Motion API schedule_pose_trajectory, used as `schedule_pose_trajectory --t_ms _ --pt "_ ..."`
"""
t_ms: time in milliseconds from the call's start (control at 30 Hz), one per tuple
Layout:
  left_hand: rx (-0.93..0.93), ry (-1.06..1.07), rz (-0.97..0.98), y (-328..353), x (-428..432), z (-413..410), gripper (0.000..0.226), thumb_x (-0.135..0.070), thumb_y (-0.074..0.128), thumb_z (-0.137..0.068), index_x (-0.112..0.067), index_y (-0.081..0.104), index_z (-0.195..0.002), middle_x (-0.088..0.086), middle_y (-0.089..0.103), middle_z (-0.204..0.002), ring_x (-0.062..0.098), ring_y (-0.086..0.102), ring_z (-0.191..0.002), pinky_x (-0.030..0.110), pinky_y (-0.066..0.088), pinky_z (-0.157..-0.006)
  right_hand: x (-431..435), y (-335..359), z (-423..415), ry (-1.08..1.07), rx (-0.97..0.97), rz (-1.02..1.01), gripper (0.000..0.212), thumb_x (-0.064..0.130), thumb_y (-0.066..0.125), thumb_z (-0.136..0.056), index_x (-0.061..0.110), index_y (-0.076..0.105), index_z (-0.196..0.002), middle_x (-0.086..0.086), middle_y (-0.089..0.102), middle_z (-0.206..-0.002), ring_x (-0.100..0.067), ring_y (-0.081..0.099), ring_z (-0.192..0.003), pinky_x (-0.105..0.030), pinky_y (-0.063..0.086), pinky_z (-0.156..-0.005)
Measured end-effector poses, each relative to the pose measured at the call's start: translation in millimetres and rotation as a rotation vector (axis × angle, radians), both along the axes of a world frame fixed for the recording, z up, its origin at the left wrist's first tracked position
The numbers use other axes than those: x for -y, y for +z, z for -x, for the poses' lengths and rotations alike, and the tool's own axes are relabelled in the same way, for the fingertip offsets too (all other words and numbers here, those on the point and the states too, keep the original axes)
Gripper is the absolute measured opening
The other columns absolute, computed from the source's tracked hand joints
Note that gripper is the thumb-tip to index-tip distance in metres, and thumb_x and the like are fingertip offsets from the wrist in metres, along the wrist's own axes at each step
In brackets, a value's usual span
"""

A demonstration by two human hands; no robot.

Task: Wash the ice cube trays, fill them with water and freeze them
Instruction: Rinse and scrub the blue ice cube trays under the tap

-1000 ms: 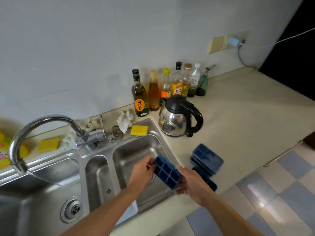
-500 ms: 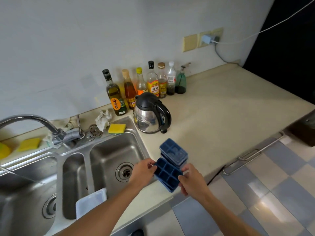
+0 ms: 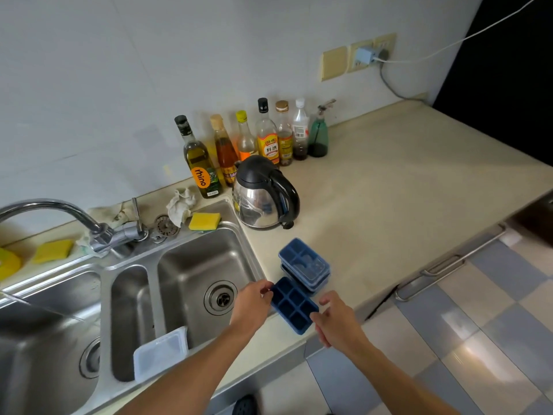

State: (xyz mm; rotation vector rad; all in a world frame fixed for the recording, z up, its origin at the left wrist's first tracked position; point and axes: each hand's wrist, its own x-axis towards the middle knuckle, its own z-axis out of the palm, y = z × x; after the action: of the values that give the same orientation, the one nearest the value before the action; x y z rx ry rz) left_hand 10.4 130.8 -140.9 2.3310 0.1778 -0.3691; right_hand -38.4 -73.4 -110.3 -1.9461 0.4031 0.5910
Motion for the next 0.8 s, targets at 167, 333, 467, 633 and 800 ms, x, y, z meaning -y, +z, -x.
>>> schedule_pose_trajectory --t_ms 167,333,467,633,800 --pt "-0.025 -0.025 0.045 -2 -3 -5 0.018 -0.017 0.056 -0.100 -0.021 0.072 -0.108 -0.008 0.071 -0.092 0.008 0.067 -0.081 0.021 0.050 -0.072 12 2 -9 -0.119 0.256 0.216 0.047 0.037 0.069 -0.095 0.019 0.047 -0.132 0.005 0.051 -0.121 -0.012 0.054 -0.102 -0.023 0.044 -0.077" --pt "-0.029 -0.090 0.053 8 -12 -11 0.019 -0.026 0.057 -0.102 -0.016 0.072 -0.110 -0.004 0.071 -0.095 0.015 0.066 -0.084 0.027 0.052 -0.079 -1 13 -40 0.078 0.475 0.396 0.060 0.037 0.073 -0.092 0.018 0.043 -0.140 0.000 0.039 -0.140 -0.019 0.038 -0.129 -0.035 0.046 -0.101" --pt "-0.060 -0.121 0.131 18 -31 -19 0.019 -0.027 0.055 -0.104 -0.017 0.070 -0.109 -0.004 0.072 -0.088 0.009 0.064 -0.069 0.024 0.054 -0.075 -15 13 -59 0.243 0.440 0.557 0.065 0.040 0.067 -0.095 0.017 0.039 -0.148 -0.003 0.042 -0.150 -0.022 0.035 -0.140 -0.042 0.040 -0.113" --pt "-0.157 -0.101 0.255 18 -65 -41 0.018 -0.026 0.056 -0.103 -0.016 0.068 -0.110 -0.001 0.072 -0.089 0.016 0.071 -0.081 0.033 0.060 -0.083 -25 11 -62 0.210 0.401 0.654 0.062 0.038 0.064 -0.098 0.017 0.040 -0.151 -0.003 0.045 -0.151 -0.024 0.040 -0.138 -0.039 0.037 -0.113" --pt "-0.171 -0.104 0.371 14 -92 -56 0.020 -0.026 0.053 -0.104 -0.012 0.067 -0.108 0.009 0.073 -0.092 0.021 0.070 -0.078 0.032 0.059 -0.072 -56 25 -59 0.041 0.496 0.637 0.056 0.036 0.072 -0.091 0.018 0.053 -0.141 -0.004 0.057 -0.139 -0.025 0.050 -0.123 -0.040 0.046 -0.102"
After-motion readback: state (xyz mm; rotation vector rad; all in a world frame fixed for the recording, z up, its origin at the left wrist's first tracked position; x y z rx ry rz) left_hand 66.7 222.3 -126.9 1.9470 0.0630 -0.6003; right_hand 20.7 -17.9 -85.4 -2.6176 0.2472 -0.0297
